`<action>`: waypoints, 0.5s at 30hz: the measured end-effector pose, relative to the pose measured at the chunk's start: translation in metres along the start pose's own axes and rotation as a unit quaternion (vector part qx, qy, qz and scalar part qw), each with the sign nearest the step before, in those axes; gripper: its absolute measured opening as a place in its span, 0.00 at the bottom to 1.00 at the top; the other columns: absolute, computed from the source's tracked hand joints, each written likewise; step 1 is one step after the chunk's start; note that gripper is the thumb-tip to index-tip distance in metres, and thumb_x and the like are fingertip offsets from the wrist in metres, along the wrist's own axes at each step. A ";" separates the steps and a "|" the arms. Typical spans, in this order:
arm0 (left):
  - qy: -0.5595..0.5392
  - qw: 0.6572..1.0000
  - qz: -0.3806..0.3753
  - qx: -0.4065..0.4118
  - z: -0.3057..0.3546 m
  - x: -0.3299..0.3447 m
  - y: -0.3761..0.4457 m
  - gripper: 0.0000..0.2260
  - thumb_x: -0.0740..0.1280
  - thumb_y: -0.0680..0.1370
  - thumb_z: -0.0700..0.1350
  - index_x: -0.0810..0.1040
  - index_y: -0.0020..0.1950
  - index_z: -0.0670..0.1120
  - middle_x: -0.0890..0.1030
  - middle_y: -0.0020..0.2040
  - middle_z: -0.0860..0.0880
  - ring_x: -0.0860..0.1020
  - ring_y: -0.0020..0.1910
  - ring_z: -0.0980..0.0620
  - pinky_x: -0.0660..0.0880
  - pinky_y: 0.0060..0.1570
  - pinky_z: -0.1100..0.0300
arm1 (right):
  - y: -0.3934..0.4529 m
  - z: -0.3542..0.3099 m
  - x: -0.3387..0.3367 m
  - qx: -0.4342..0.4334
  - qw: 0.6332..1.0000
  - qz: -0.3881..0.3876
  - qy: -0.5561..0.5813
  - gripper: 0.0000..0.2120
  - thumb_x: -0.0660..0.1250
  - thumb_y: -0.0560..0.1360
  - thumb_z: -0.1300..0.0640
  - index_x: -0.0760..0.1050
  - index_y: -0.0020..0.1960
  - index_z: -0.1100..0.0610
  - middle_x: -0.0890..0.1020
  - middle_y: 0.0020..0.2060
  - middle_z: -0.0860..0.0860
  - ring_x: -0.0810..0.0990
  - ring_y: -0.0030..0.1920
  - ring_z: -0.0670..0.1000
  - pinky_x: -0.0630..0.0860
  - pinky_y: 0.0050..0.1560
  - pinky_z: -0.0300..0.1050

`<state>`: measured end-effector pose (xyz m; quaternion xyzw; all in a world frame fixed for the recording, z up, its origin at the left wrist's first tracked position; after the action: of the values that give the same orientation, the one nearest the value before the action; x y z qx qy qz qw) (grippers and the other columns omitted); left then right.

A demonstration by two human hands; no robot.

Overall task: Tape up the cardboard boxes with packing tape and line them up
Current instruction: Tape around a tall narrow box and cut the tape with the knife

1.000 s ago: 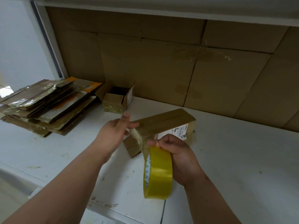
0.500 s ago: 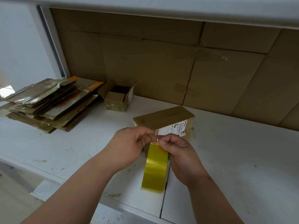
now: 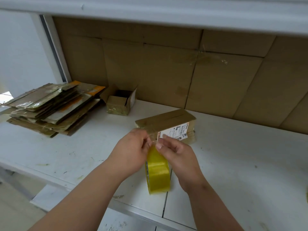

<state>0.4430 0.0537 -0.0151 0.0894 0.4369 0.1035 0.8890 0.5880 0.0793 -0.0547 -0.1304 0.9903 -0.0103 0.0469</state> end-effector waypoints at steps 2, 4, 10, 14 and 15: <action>0.020 1.000 0.023 -0.002 -0.004 -0.002 -0.001 0.05 0.64 0.80 0.43 0.74 0.44 0.49 0.73 0.44 0.55 0.73 0.41 0.58 0.66 0.37 0.71 | -0.004 0.004 -0.001 0.031 0.999 -0.011 -0.014 0.38 0.75 0.67 0.45 0.66 0.74 0.44 0.77 0.62 0.44 0.77 0.61 0.42 0.74 0.56 0.38; 0.014 0.999 0.050 -0.006 -0.007 -0.004 -0.003 0.05 0.63 0.80 0.43 0.73 0.45 0.49 0.72 0.45 0.54 0.73 0.41 0.57 0.67 0.38 0.67 | -0.010 0.009 0.002 0.045 0.997 -0.060 -0.014 0.37 0.74 0.65 0.45 0.66 0.72 0.42 0.78 0.56 0.45 0.79 0.54 0.41 0.74 0.46 0.32; 0.015 0.995 0.097 0.032 0.007 -0.010 -0.012 0.03 0.62 0.80 0.43 0.72 0.46 0.47 0.72 0.49 0.51 0.76 0.40 0.47 0.76 0.41 0.49 | -0.021 0.013 0.020 0.022 0.992 -0.123 -0.001 0.31 0.69 0.78 0.62 0.61 0.76 0.47 0.85 0.54 0.45 0.82 0.58 0.46 0.76 0.64 0.51; 0.015 0.990 0.126 0.069 0.022 -0.020 -0.013 0.02 0.62 0.79 0.40 0.72 0.46 0.46 0.73 0.48 0.50 0.74 0.42 0.48 0.75 0.40 0.51 | -0.017 -0.001 0.013 -0.032 0.994 -0.091 -0.044 0.30 0.70 0.77 0.61 0.64 0.75 0.47 0.84 0.46 0.41 0.83 0.51 0.42 0.78 0.55 0.41; 0.016 0.989 0.132 0.072 0.026 -0.023 -0.013 0.03 0.62 0.79 0.40 0.72 0.46 0.46 0.74 0.47 0.50 0.74 0.43 0.49 0.74 0.39 0.53 | -0.017 -0.005 0.012 -0.042 0.994 -0.084 -0.051 0.29 0.70 0.77 0.60 0.65 0.73 0.45 0.83 0.44 0.40 0.82 0.50 0.41 0.78 0.53 0.40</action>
<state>0.4512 0.0338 0.0142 0.2079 0.4420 0.1894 0.8518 0.5803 0.0600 -0.0503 -0.2152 0.9717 0.0346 0.0912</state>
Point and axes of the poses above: each hand's wrist, its own y-axis towards the middle knuckle, its own x-axis out of the palm, z = x × y, the point moved 7 cm from there along y, towards the middle knuckle
